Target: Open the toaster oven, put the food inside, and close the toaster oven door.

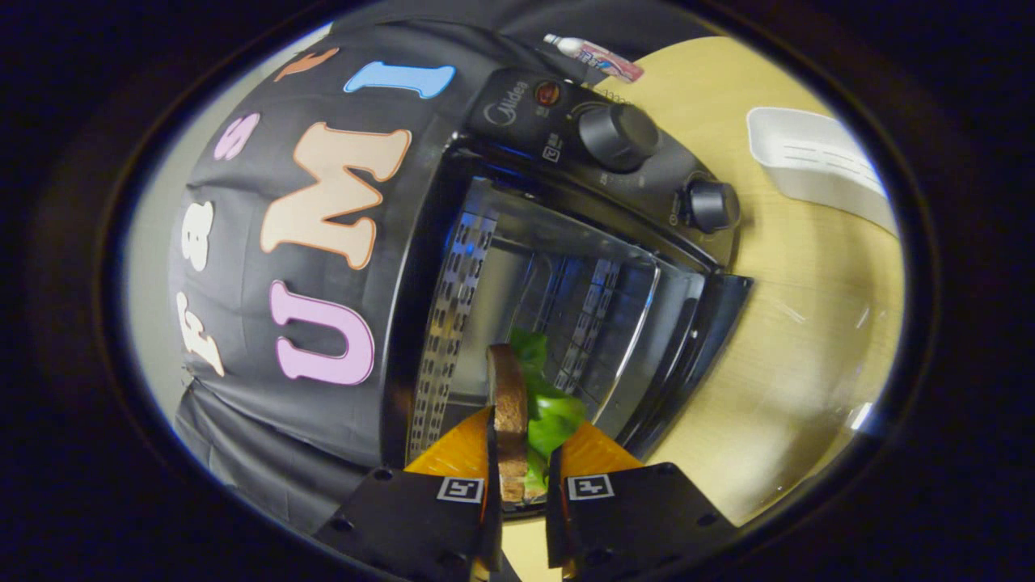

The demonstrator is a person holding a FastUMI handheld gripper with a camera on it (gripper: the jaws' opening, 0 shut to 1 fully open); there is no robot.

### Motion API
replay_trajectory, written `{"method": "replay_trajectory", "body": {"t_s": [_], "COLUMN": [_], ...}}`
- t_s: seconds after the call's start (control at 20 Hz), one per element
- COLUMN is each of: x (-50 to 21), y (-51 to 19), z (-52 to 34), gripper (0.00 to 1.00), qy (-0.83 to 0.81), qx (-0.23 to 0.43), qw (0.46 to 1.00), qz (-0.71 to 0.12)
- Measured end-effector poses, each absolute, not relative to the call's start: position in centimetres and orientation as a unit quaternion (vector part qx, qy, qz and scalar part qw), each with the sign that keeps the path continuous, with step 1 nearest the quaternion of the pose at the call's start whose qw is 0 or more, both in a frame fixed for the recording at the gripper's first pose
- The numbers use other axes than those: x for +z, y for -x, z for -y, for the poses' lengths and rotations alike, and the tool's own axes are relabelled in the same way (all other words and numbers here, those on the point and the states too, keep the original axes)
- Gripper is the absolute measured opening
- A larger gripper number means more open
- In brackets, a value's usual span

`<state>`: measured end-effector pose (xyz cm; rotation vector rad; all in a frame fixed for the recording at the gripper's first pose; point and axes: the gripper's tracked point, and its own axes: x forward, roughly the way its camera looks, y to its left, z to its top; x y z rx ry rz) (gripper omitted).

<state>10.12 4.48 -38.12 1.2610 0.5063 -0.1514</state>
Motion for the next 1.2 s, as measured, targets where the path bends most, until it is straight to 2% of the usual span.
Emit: {"method": "replay_trajectory", "body": {"t_s": [0.25,0.35,0.4,0.55,0.9,1.15,1.2], "x": [-38.6,-39.1,-39.4,-39.3,-39.4,-38.9,-38.7], "y": [-11.3,-11.0,-10.7,-10.0,-7.1,-6.1,-5.6], "z": [-3.6,-3.3,-3.1,-2.2,0.4,1.3,1.4], "gripper": [0.23,0.27,0.32,0.56,0.81,1.0,1.0], "qy": [-0.571,-0.565,-0.561,-0.549,-0.498,-0.486,-0.479], "qx": [-0.083,-0.101,-0.111,-0.128,-0.168,-0.168,-0.166], "qw": [0.782,0.782,0.782,0.787,0.811,0.822,0.827], "qz": [-0.234,-0.241,-0.248,-0.249,-0.257,-0.245,-0.243]}}
